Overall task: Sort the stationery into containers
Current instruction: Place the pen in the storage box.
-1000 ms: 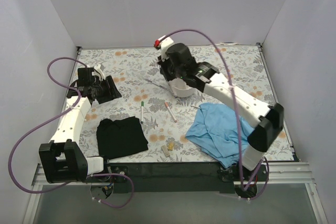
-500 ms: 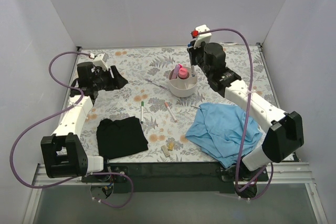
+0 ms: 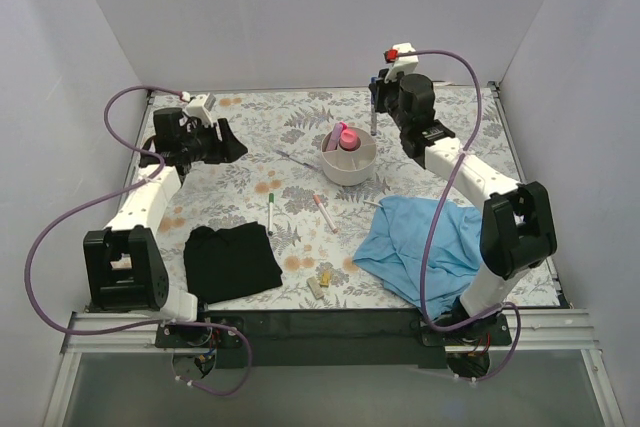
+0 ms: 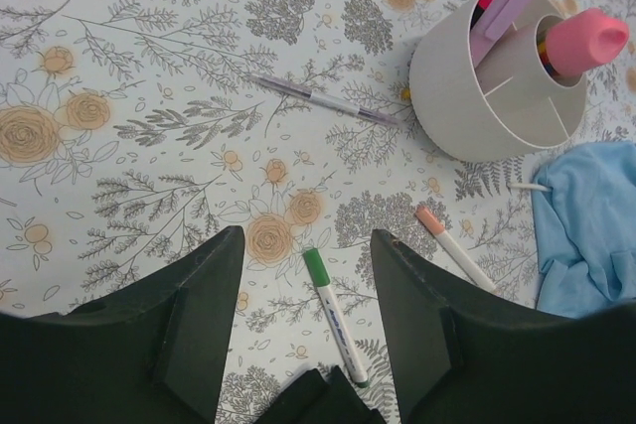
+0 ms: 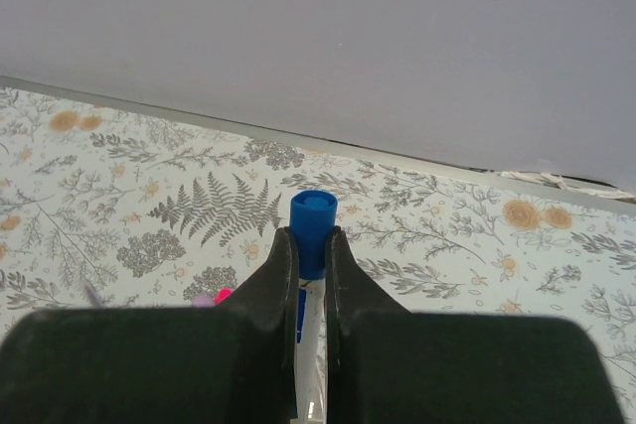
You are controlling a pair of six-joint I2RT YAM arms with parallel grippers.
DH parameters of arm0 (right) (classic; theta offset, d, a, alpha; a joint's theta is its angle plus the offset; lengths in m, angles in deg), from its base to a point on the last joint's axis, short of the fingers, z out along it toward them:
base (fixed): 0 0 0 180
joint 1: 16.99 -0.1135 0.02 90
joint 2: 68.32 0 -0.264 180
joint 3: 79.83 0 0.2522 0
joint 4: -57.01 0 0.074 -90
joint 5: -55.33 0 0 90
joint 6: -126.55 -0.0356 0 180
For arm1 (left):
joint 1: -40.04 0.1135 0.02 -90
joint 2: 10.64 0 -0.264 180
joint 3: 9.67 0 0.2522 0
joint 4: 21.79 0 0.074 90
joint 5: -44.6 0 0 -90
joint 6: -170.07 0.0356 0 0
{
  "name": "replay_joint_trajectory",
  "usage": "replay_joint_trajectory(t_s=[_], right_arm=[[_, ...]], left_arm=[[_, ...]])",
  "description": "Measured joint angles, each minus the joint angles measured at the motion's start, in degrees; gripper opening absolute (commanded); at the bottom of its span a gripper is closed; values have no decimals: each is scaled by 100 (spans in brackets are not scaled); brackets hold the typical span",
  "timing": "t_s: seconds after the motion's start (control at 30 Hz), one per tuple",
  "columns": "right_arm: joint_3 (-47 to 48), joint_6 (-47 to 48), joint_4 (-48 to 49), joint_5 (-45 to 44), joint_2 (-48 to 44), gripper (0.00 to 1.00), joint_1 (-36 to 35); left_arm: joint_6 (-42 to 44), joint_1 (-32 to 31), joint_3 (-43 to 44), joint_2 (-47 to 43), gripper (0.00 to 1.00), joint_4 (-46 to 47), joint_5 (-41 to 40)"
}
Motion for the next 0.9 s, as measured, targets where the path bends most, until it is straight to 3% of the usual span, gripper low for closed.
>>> replay_joint_trajectory(t_s=[0.73, 0.77, 0.83, 0.87, 0.9], right_arm=[[238, -197, 960, 415, 1499, 1, 72], [238, -192, 962, 444, 1502, 3, 72], [229, -181, 994, 501, 1499, 22, 72], [216, -177, 1023, 520, 1499, 39, 72], [184, -190, 1036, 531, 1488, 44, 72]], left_arm=[[341, -424, 468, 586, 53, -446, 57], [341, -422, 466, 586, 53, -457, 55], [339, -422, 466, 586, 53, -463, 52], [337, -422, 463, 581, 53, -461, 52], [337, -420, 459, 577, 53, -461, 52]])
